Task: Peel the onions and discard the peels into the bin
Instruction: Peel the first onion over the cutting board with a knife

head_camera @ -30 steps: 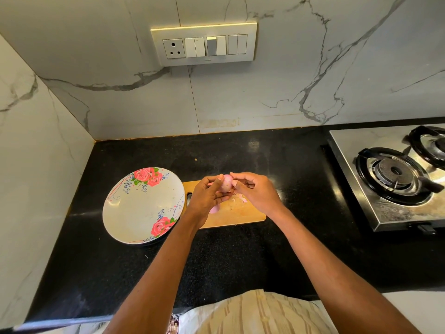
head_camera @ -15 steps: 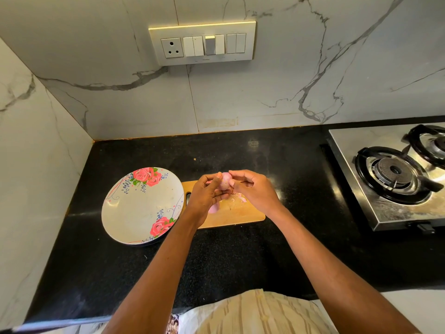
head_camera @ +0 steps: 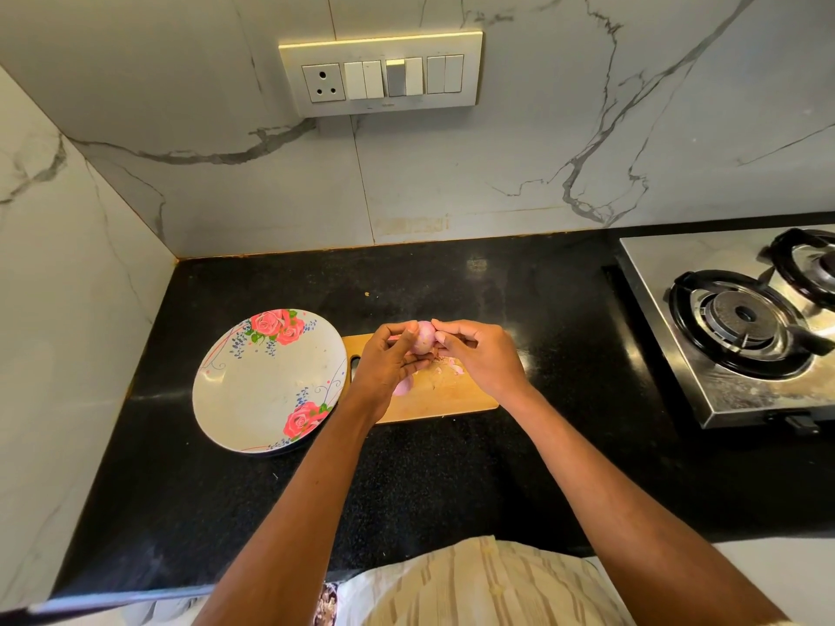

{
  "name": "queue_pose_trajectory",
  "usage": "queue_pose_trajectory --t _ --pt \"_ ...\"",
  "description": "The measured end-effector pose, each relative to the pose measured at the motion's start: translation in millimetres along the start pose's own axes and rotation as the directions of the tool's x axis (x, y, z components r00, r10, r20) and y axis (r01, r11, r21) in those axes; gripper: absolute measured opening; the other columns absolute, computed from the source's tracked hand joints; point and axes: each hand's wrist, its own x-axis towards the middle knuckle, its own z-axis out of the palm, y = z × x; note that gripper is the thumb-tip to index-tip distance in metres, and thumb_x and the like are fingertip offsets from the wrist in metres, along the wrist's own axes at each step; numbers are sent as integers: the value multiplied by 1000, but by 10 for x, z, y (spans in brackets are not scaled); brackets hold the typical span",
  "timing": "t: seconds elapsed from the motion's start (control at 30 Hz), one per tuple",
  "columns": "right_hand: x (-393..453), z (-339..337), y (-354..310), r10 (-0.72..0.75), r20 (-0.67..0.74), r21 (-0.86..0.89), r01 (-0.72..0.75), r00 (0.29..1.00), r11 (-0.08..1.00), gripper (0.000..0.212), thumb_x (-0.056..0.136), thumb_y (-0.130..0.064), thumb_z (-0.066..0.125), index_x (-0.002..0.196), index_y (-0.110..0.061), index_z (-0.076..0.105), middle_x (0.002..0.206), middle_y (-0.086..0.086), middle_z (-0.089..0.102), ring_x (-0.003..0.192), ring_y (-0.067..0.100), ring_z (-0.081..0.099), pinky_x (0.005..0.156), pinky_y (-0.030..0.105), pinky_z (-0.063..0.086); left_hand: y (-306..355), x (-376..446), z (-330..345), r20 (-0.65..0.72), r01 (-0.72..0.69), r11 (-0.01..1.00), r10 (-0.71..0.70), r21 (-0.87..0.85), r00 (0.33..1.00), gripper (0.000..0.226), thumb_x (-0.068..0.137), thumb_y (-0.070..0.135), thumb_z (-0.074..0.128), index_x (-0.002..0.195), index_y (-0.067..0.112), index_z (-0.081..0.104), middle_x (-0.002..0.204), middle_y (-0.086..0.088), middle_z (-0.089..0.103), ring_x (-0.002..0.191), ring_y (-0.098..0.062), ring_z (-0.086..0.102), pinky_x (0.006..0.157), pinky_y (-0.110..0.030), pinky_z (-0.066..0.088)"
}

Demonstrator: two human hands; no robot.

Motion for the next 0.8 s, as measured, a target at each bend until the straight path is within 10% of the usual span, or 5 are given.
queue_pose_trajectory --t 0.4,0.8 --pt "-21 100 -18 -13 -94 -89 5 995 996 21 97 -14 67 115 -19 77 106 -8 76 94 0 68 80 8 51 -21 -24 0 -4 21 999 -21 -31 1000 21 102 27 55 120 16 58 106 4 69 84 -8 76 71 -20 59" --pt "-11 44 -6 115 0 200 -113 993 973 18 95 -18 72 111 -12 77 100 -2 77 92 12 75 88 41 62 -35 -7 -52 14 -90 993 89 75 996 24 100 29 60 123 22 59 121 -1 69 104 -17 72 81 -24 60"
